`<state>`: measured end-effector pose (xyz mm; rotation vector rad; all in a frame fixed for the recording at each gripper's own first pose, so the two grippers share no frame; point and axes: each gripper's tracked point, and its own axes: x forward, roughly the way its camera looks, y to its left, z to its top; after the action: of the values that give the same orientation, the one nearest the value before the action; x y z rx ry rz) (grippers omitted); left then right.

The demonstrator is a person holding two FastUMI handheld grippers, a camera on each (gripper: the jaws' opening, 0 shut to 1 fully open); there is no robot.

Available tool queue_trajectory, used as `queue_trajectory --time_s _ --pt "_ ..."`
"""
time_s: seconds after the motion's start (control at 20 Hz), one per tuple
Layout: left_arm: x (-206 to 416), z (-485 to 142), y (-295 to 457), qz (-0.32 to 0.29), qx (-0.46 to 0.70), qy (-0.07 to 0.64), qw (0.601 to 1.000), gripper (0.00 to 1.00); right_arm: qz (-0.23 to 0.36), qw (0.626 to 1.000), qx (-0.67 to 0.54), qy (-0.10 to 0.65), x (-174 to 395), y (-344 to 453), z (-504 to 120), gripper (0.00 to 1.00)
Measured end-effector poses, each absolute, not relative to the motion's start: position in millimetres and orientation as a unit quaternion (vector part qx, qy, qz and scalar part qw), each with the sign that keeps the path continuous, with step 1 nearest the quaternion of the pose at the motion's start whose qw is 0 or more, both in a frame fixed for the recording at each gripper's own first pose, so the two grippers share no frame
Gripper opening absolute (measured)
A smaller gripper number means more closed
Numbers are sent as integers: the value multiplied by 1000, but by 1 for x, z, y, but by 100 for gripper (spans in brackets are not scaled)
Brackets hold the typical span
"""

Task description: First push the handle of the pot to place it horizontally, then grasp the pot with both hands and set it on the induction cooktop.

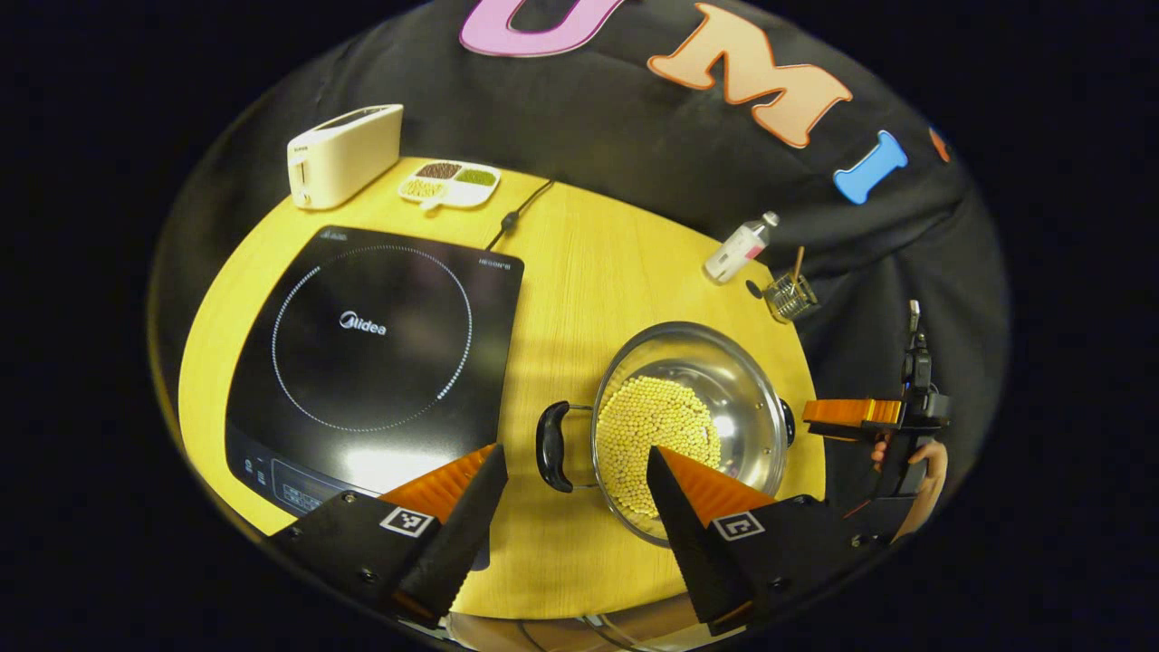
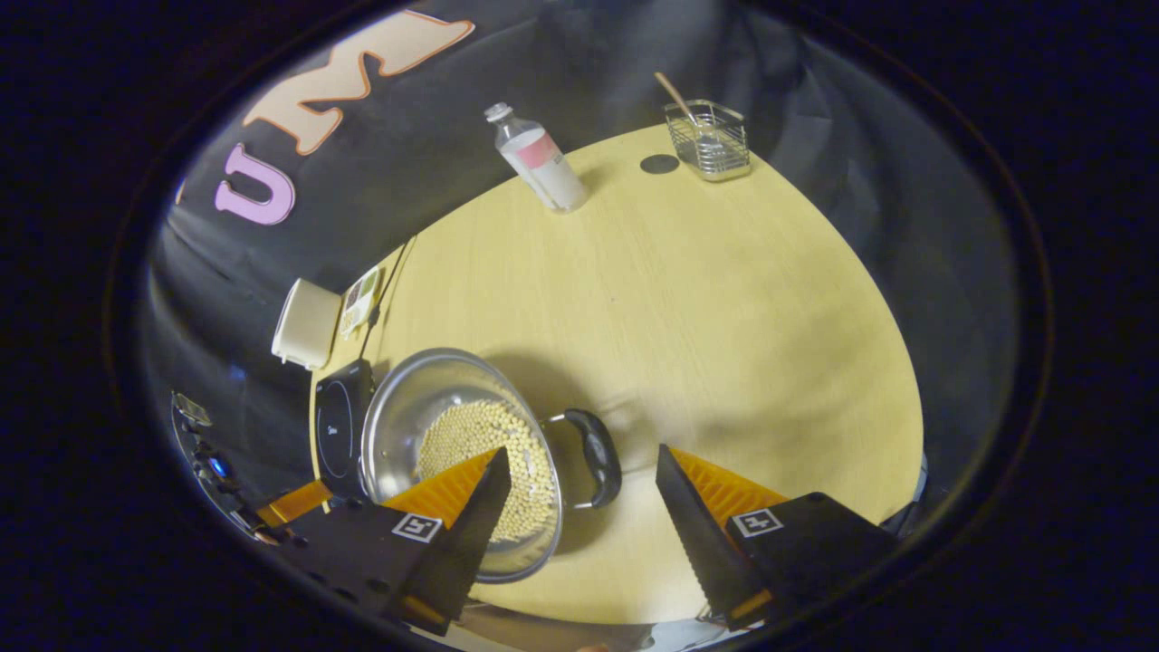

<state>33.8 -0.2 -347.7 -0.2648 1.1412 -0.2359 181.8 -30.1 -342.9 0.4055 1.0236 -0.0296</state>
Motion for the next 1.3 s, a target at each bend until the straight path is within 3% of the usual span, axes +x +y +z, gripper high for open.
queue_trajectory --time_s 0.05,0.2,0.25,0.3,0.55,0.6,0.95,1.0,1.05,1.15,1.2,1.25,1.3 --pt "35 -352 -2 -109 -122 542 824 95 -15 855 193 481 188 -28 -345 99" --pt "40 -366 -3 -103 -105 551 822 95 -13 862 179 474 195 -27 -355 100" --pt "42 -370 -5 -102 -104 553 820 95 -11 864 173 473 197 -26 -358 94" --pt "43 -374 -7 -101 -104 558 817 95 -8 865 167 474 198 -25 -362 100" --pt "48 -391 -21 -104 -106 568 810 94 -3 869 148 472 207 -21 -373 99" --pt "50 -395 -22 -105 -101 569 810 93 -3 869 148 471 207 -20 -375 92" --pt "57 -423 -22 -96 -94 587 798 83 4 855 125 503 204 -12 -403 87" --pt "58 -426 -22 -94 -98 591 795 87 5 852 128 508 202 -10 -406 77" --pt "58 -429 -21 -92 -100 594 793 78 5 850 129 512 202 -9 -409 76" --pt "59 -434 -20 -88 -102 599 789 79 5 847 125 517 203 -8 -414 76" --pt "59 -436 -17 -86 -101 602 787 70 5 843 117 525 199 -9 -416 68" --pt "61 -437 -16 -84 -100 603 787 64 9 842 112 527 200 -10 -417 73" --pt "61 -436 -17 -89 -96 603 787 64 13 840 108 531 198 -9 -417 65"
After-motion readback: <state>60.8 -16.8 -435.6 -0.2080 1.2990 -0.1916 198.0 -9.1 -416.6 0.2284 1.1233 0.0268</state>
